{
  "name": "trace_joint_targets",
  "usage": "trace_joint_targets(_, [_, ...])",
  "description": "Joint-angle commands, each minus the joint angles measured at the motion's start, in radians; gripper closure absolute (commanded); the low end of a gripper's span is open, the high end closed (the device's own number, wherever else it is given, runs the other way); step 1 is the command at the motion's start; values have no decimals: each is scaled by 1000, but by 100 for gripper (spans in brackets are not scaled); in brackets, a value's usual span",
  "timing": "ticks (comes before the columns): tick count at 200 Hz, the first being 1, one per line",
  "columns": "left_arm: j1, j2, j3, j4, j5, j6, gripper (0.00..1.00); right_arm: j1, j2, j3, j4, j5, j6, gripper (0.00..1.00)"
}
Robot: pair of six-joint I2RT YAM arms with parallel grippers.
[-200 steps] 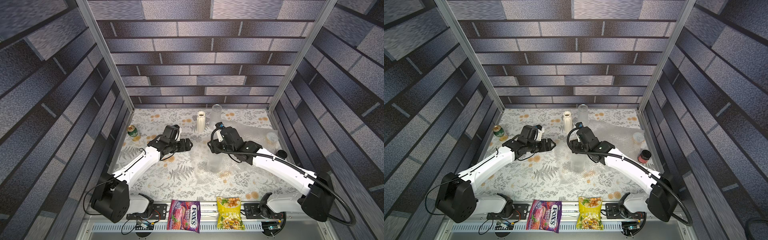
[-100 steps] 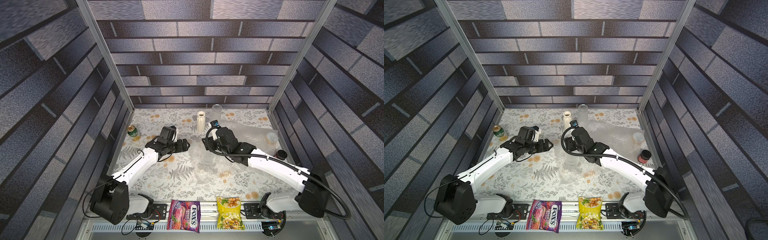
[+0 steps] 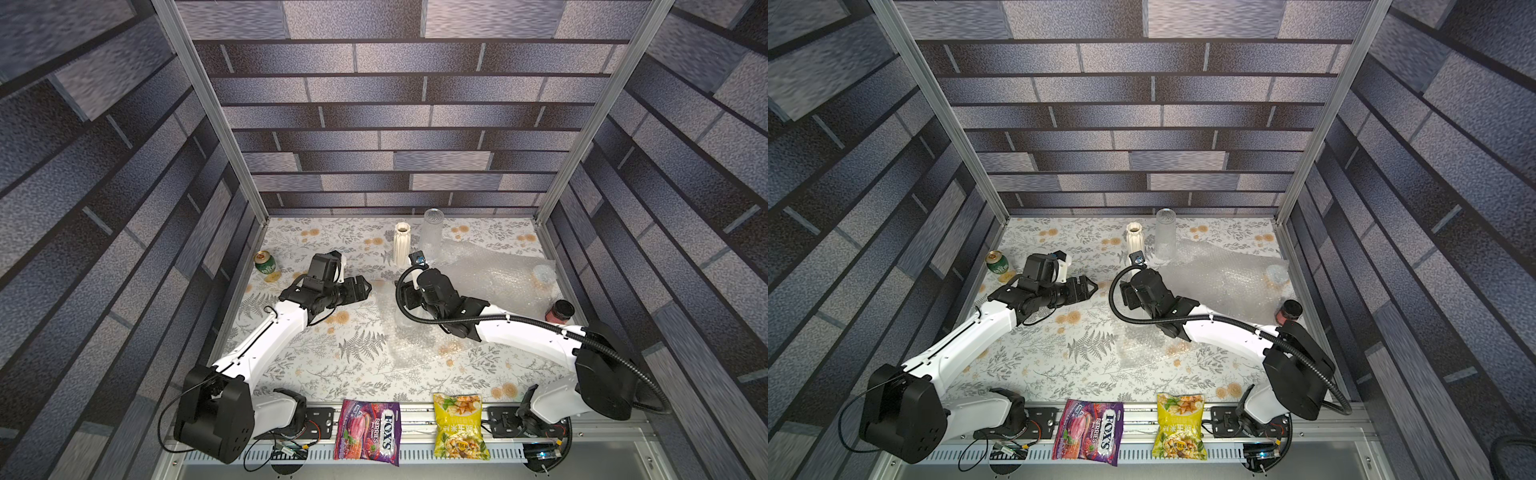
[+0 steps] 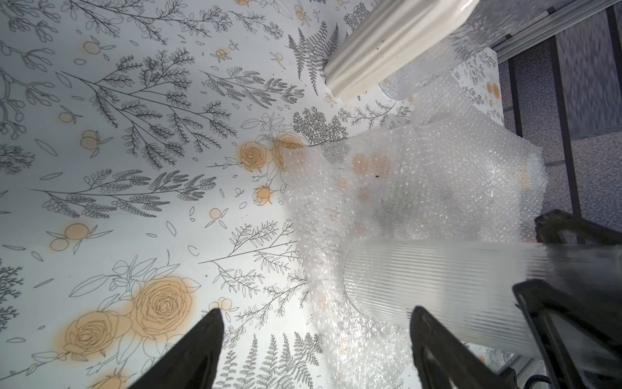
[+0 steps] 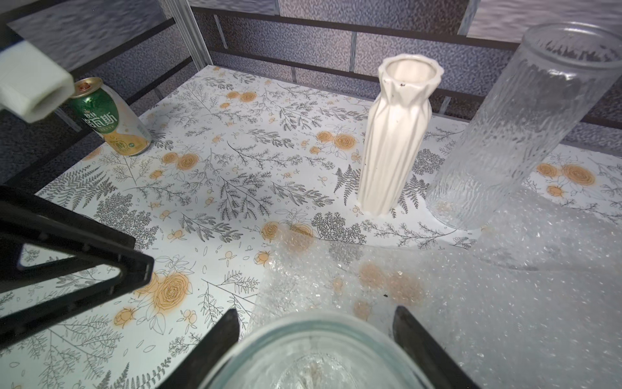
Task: Unwrap the vase from the bubble wrap
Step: Adjust the vase with the bubble wrap.
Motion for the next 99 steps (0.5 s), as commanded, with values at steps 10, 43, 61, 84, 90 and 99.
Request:
trace_joint_targets(10, [7,-24,-23,9,16,-17,12,21,8,-11,194,85,-39,65])
trace_joint_targets(43, [6,-25,-29,15,8,-16,10,32,39,-16,221,104,-55,64])
trace_joint_targets(61, [6,-26,-31,15,1,-16,8,34,51,-18,222,104,-56,64])
trace_joint_targets(84, [5,-43,-41,32,0,-11,7,38,61,-17,202,99,-53,63])
trace_joint_targets(90, [5,-47,-45,35,-2,-10,7,38,61,-16,192,89,-53,62])
trace_joint_targets(99, [7,-55,-50,39,-4,-10,7,38,61,-13,170,75,-54,61])
